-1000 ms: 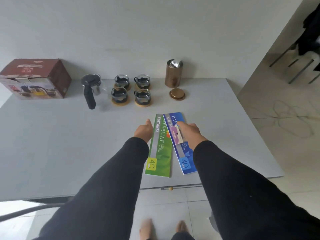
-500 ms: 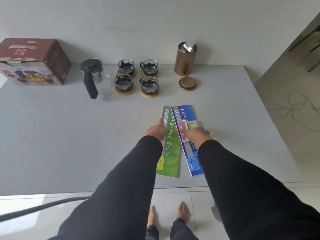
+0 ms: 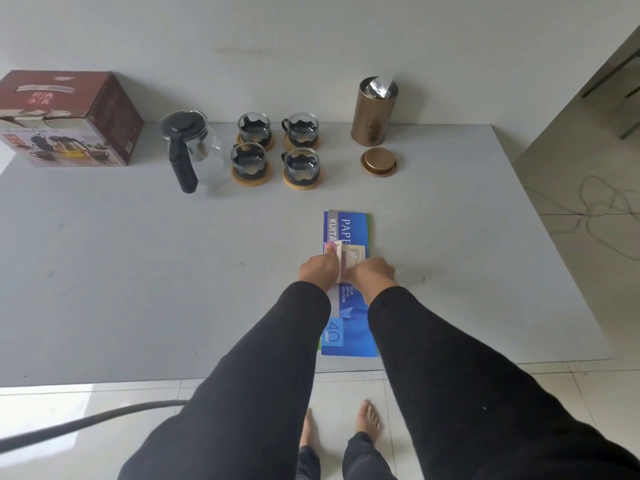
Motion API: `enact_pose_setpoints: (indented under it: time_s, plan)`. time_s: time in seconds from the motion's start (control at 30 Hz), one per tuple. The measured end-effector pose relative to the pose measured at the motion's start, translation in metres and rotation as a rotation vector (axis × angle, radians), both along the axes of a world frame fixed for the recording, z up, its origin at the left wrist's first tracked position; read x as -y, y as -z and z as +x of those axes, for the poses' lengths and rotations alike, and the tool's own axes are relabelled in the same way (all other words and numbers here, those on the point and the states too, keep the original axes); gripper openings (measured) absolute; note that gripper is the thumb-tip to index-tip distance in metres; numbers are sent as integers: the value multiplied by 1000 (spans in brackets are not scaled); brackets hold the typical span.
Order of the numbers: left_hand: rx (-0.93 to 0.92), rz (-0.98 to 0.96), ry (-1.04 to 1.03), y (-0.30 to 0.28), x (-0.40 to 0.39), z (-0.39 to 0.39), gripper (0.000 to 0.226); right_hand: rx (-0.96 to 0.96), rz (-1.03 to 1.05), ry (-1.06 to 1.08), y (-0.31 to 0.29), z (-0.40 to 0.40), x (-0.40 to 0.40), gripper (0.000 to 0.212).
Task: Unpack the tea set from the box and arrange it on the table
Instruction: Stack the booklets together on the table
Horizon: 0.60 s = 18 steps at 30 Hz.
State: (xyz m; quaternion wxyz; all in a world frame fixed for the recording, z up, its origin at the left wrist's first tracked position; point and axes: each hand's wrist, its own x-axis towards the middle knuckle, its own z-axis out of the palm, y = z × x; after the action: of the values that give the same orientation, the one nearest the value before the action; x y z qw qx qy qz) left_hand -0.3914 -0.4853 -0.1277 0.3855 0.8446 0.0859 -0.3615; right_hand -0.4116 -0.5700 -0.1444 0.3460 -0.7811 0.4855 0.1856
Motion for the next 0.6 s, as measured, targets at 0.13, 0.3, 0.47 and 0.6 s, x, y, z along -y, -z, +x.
enact_pose_setpoints:
  time_s: [0.13,0.3,0.47,0.6]
  plan:
    - [-22,-12,-30,9,1,-1,58,36,22,71,1,-3,1,53]
    - [-17,14,-16,17,0,-3,35,58,128,90,0,-14,9,36]
    - [12,57,35,18,13,3,34,101,253,180,-8,-15,21,35]
    - [93,88,40,6,41,10,35,211,295,276,-10,-13,46,48]
